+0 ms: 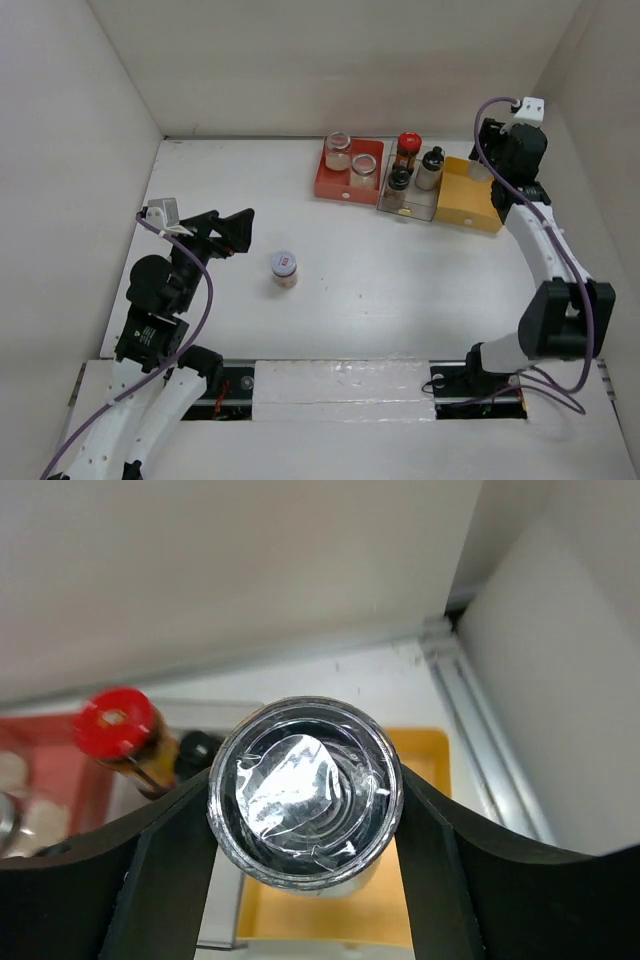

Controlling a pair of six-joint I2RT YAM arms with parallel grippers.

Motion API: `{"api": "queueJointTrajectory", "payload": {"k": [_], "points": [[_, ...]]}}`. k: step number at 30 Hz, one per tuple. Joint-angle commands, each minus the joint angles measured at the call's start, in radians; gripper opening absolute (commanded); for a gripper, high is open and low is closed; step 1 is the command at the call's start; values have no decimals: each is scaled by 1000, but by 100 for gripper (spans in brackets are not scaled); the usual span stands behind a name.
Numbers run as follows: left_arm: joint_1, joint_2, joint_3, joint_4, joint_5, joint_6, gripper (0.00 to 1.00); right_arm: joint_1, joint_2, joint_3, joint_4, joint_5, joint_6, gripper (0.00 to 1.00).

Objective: Organize the condiment bottles

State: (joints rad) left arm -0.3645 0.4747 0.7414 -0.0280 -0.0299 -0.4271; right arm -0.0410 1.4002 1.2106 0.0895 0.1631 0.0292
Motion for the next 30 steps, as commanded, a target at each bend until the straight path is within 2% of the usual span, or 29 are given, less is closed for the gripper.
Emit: {"api": "queueJointTrajectory", "payload": {"k": [1, 7, 13, 19, 23, 25, 28, 30], "points": [[1, 4, 42, 28, 5, 13, 99, -65, 98, 29, 131, -112, 57, 47], [1, 22, 42, 28, 5, 22, 99, -106, 220, 49, 202, -235, 67, 47], [1, 22, 42, 28, 5, 22, 99, -106, 338, 67, 277, -235, 67, 47], [1, 31, 42, 28, 5, 22, 99, -77, 476, 165, 277, -221, 67, 49], [1, 31, 42, 28, 5, 22, 99, -57, 526, 201, 256, -202, 67, 63], [1, 31, 42, 28, 5, 22, 99, -48, 526, 201, 256, -201, 67, 77], [1, 41, 42, 28, 5, 22, 99, -39, 479, 162, 256, -188, 67, 93], [1, 41, 42, 28, 5, 22, 99, -30, 396, 142, 247, -136, 67, 97]]}}
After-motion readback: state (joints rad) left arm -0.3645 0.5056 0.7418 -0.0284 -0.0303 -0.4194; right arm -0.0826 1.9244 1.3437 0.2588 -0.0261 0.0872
